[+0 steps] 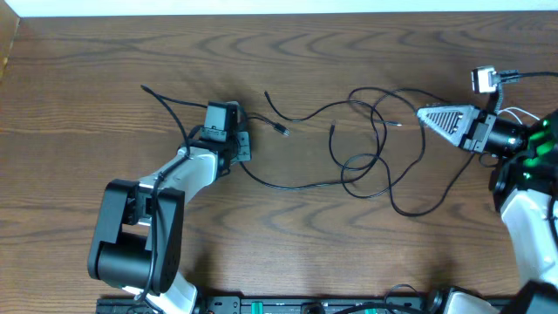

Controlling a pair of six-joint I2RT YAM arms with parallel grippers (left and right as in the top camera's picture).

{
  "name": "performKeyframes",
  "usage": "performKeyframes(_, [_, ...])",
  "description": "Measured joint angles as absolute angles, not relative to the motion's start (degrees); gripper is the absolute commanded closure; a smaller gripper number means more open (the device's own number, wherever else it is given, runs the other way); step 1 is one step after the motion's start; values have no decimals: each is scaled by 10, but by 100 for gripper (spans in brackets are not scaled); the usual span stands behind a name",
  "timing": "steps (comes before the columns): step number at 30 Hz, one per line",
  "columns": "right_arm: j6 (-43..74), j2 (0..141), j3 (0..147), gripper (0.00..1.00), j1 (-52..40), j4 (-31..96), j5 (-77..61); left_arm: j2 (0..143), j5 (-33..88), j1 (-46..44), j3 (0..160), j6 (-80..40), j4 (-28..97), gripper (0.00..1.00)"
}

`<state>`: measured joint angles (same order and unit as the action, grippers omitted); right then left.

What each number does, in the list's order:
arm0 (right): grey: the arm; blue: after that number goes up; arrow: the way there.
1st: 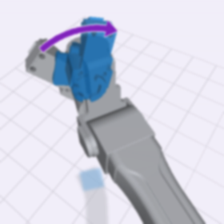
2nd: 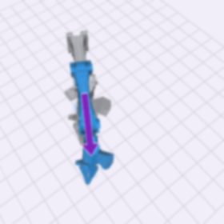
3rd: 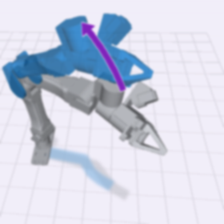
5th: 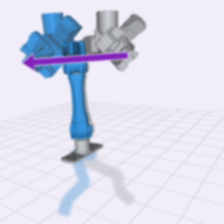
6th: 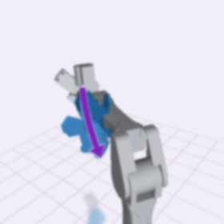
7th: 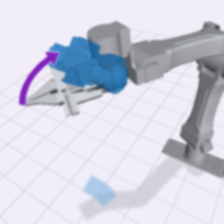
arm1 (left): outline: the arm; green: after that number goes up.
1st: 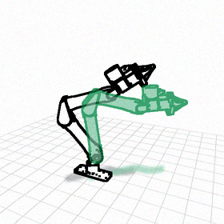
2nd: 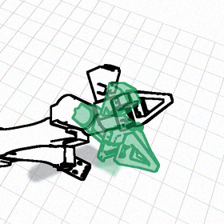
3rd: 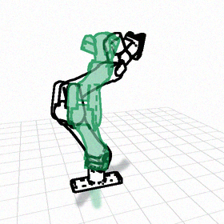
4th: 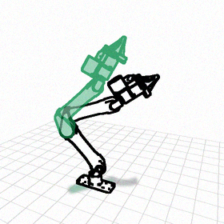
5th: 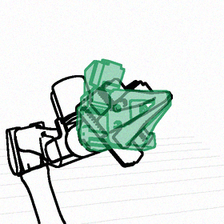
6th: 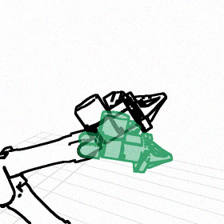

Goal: Untangle cables

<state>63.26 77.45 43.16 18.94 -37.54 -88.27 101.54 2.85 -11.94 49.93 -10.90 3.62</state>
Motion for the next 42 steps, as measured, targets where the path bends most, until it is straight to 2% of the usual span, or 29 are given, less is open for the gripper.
performKeyframes(10, [577, 910, 431, 99, 263, -344, -853, 1015, 26, -110, 499, -109, 36, 92])
performKeyframes(18, [559, 936, 430, 99, 346, -303, -828, 1015, 27, -90, 499, -109, 37, 92])
performKeyframes(24, [486, 936, 430, 98, 375, -149, -778, 1015, 27, -57, 499, -130, 52, 92])
performKeyframes(30, [361, 936, 429, 99, 372, 74, -636, 1015, 27, -21, 500, -162, 59, 92])
performKeyframes(36, [274, 936, 429, 99, 329, 152, -477, 1015, 28, -15, 500, -171, 59, 92])
performKeyframes(38, [261, 936, 429, 94, 307, 160, -428, 1015, 28, -14, 500, -174, 59, 92])
performKeyframes(41, [248, 936, 429, 78, 281, 170, -370, 1015, 29, -14, 500, -176, 59, 92])
performKeyframes(42, [241, 936, 429, 75, 273, 176, -351, 1015, 28, -14, 500, -178, 59, 92])
